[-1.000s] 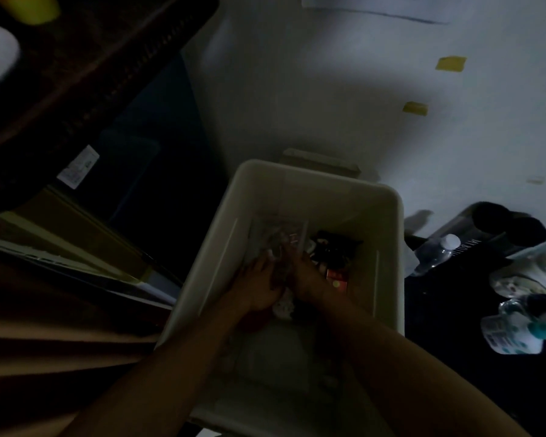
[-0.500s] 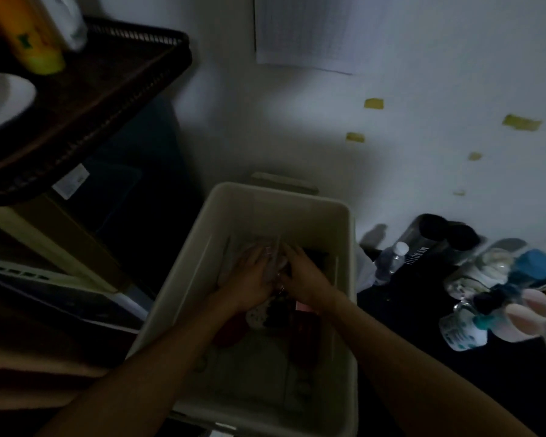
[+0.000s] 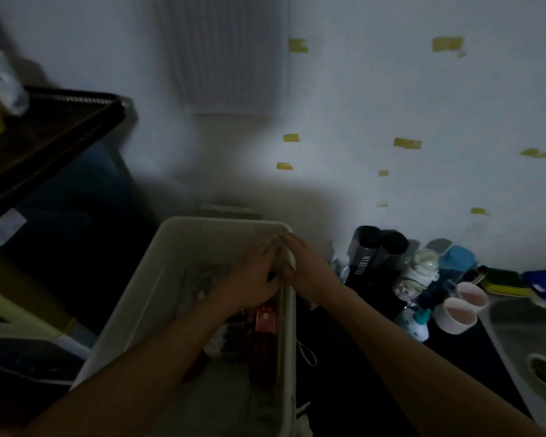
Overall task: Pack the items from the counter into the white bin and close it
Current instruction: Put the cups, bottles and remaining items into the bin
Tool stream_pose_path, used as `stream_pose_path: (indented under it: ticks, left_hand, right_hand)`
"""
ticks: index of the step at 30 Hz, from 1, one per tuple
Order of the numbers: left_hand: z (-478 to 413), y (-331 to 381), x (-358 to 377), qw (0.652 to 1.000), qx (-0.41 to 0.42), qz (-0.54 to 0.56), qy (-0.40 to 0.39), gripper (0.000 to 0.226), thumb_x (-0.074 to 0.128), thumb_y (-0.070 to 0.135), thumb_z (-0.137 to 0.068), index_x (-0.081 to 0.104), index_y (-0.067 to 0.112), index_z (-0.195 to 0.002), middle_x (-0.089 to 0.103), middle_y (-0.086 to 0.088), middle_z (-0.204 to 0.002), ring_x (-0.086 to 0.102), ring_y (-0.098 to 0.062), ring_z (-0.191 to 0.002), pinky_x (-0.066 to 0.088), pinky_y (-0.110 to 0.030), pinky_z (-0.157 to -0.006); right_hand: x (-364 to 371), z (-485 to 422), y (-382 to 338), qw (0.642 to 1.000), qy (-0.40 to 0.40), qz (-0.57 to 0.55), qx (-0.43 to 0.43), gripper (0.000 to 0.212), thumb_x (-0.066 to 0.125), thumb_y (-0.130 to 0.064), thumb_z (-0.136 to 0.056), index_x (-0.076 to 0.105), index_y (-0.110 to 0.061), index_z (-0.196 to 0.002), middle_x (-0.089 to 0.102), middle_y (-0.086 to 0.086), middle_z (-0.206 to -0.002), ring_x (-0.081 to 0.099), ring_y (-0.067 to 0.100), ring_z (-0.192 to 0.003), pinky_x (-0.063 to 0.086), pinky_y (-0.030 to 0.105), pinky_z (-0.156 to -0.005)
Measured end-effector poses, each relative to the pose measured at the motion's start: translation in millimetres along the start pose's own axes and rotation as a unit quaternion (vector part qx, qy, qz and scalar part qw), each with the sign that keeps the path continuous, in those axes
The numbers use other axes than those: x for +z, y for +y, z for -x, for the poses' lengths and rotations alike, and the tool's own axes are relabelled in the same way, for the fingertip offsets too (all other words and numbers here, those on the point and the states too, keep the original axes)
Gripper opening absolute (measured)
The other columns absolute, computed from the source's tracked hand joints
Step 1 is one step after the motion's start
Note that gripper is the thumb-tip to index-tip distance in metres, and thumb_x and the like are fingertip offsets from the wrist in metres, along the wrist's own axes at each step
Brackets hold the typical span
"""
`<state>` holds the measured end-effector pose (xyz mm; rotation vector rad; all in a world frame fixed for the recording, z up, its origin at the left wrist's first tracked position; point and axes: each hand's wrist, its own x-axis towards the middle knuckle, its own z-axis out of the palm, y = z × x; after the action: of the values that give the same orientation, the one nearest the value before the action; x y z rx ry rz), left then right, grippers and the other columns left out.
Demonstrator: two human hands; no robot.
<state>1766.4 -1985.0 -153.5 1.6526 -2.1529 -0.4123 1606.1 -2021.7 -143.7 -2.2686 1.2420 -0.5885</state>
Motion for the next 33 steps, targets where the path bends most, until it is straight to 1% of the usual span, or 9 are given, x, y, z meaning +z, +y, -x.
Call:
stream_pose_path:
  ticks: [2,5,9,14,18,22,26,30,33]
  left_hand:
    - [-9.9,14.4,1.9,1.0,0.012,0.009,0.002,0.069,0.053,0.032,-0.092,0.025,0.011,-0.152,0.019,-0.006,-0.161,0.016,-0.022,-0.148,0.014,-0.033,-0.119]
    - [-21.6,32.2,11.7,1.0,0.013,-0.013,0.0,0.069,0.047,0.043,-0.09,0.031,0.013,-0.15,0.021,-0.006,-0.16,0.019,-0.022,-0.147,0.018,-0.037,-0.12]
    - [-26.7,47.1,31.5,0.998,0.028,-0.054,-0.004,0.061,0.05,0.038,-0.094,0.032,0.016,-0.148,0.022,-0.005,-0.159,0.017,-0.022,-0.148,0.013,-0.038,-0.12]
    - [-31.9,56.5,47.0,0.988,0.023,-0.146,-0.034,0.064,0.044,0.04,-0.094,0.03,0.011,-0.149,0.016,-0.006,-0.162,0.003,-0.02,-0.15,-0.001,-0.043,-0.121]
    - [-31.7,66.5,66.4,0.986,0.002,-0.165,-0.03,0.062,0.043,0.036,-0.093,0.032,0.01,-0.149,0.018,-0.006,-0.161,0.005,-0.021,-0.151,0.002,-0.042,-0.122]
    - [-29.9,63.3,79.2,0.978,-0.017,-0.207,-0.015,0.062,0.044,0.029,-0.086,0.038,0.011,-0.146,0.024,-0.005,-0.159,0.007,-0.021,-0.151,-0.01,-0.038,-0.118]
    - [-32.3,61.8,81.0,0.981,-0.055,-0.187,0.005,0.056,0.048,0.026,-0.083,0.049,0.012,-0.137,0.033,-0.003,-0.155,0.017,-0.019,-0.149,0.016,-0.043,-0.115]
    - [-32.1,63.1,82.0,0.974,-0.056,-0.22,0.003,0.055,0.049,0.028,-0.082,0.051,0.013,-0.135,0.036,-0.005,-0.154,0.02,-0.021,-0.148,0.022,-0.045,-0.112]
    - [-30.8,63.5,82.5,0.969,-0.055,-0.241,0.002,0.054,0.05,0.029,-0.082,0.053,0.014,-0.133,0.039,-0.005,-0.152,0.022,-0.022,-0.148,0.025,-0.047,-0.11]
  right_hand:
    - [-12.1,7.6,11.2,0.999,0.01,-0.023,0.021,0.06,0.053,-0.016,-0.091,0.033,-0.014,-0.148,0.036,0.009,-0.152,0.039,0.027,-0.135,0.035,0.035,-0.108]
    - [-24.4,19.9,28.9,0.999,0.024,-0.028,0.007,0.047,0.053,-0.012,-0.09,0.046,-0.01,-0.136,0.05,0.009,-0.136,0.049,0.027,-0.122,0.044,0.04,-0.098]
    - [-28.4,34.1,55.7,1.0,0.014,-0.014,0.013,0.031,0.055,-0.01,-0.092,0.056,-0.006,-0.122,0.057,0.011,-0.121,0.054,0.028,-0.11,0.044,0.045,-0.094]
    - [-23.1,41.4,79.9,0.998,-0.01,-0.036,0.049,0.034,0.054,-0.013,-0.093,0.055,-0.006,-0.127,0.058,0.013,-0.125,0.052,0.028,-0.117,0.039,0.039,-0.1]
    - [-13.0,33.7,96.4,0.995,-0.036,-0.036,0.084,0.04,0.053,-0.014,-0.094,0.05,-0.007,-0.133,0.052,0.014,-0.134,0.048,0.03,-0.125,0.039,0.041,-0.106]
    - [-0.4,24.7,112.7,0.992,-0.051,-0.044,0.109,0.038,0.054,-0.013,-0.093,0.052,-0.005,-0.13,0.051,0.015,-0.133,0.046,0.03,-0.125,0.038,0.039,-0.106]
    - [12.4,22.5,128.4,0.991,-0.103,-0.037,0.077,0.027,0.051,-0.005,-0.094,0.058,0.009,-0.116,0.056,0.026,-0.118,0.05,0.041,-0.111,0.033,0.037,-0.09]
    - [21.3,21.1,138.1,0.989,-0.123,-0.036,0.077,0.034,0.05,0.0,-0.091,0.054,0.008,-0.124,0.052,0.029,-0.123,0.048,0.042,-0.113,0.032,0.034,-0.085]
    - [27.8,22.0,140.9,0.984,-0.161,-0.036,0.071,0.048,0.049,-0.001,-0.091,0.044,0.003,-0.138,0.045,0.027,-0.135,0.046,0.039,-0.121,0.036,0.031,-0.093]
